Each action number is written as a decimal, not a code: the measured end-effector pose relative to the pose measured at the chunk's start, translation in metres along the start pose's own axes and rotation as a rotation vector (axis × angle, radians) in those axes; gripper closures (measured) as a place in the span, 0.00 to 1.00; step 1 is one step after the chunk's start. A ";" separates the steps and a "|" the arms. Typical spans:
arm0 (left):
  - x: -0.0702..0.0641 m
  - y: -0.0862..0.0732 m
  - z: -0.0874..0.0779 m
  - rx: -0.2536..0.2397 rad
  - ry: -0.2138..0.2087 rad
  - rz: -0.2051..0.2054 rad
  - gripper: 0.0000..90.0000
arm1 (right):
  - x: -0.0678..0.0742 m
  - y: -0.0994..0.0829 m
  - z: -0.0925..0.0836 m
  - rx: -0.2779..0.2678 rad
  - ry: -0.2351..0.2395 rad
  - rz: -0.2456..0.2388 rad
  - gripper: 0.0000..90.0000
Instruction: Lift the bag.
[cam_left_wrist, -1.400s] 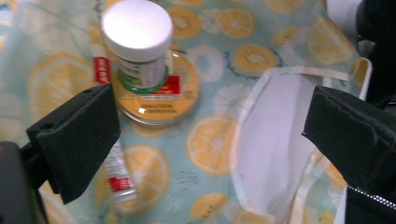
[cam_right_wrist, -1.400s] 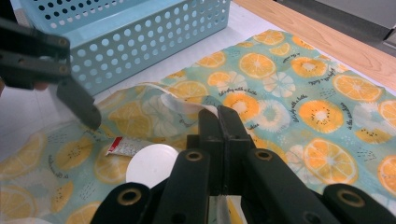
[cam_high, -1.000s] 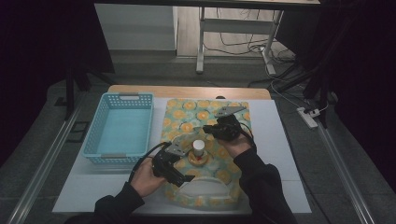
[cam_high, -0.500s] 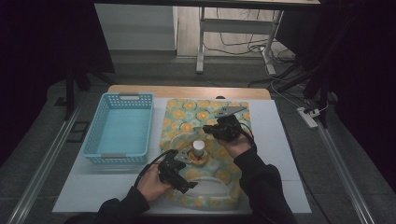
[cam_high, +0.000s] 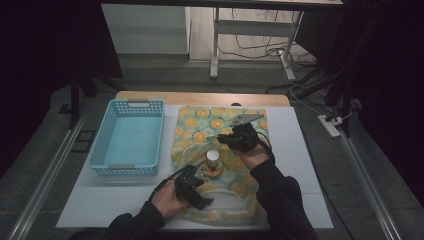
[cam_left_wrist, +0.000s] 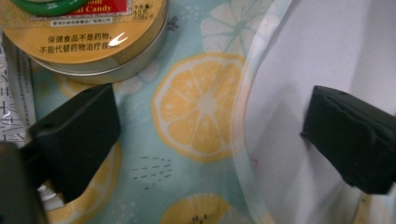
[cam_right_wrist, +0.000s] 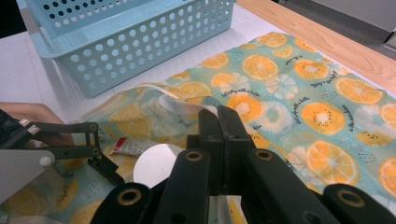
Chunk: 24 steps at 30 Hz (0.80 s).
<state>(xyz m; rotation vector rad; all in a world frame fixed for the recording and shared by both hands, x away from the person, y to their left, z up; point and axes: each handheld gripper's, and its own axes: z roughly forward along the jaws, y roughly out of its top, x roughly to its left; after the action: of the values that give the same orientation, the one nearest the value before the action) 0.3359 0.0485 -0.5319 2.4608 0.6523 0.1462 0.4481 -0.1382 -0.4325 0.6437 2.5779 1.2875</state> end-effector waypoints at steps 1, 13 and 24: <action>0.000 0.000 -0.001 -0.003 -0.002 -0.003 0.11 | 0.000 0.000 0.000 0.000 0.000 0.000 1.00; 0.007 0.008 -0.006 0.018 -0.021 -0.014 0.62 | -0.002 -0.001 0.000 0.004 -0.002 0.006 1.00; 0.012 0.010 -0.006 0.021 -0.037 -0.053 0.99 | -0.002 -0.001 0.000 0.005 -0.003 0.005 1.00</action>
<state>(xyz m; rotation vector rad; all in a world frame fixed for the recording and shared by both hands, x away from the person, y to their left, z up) 0.3488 0.0503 -0.5220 2.4580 0.7059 0.0737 0.4498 -0.1399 -0.4333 0.6535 2.5799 1.2805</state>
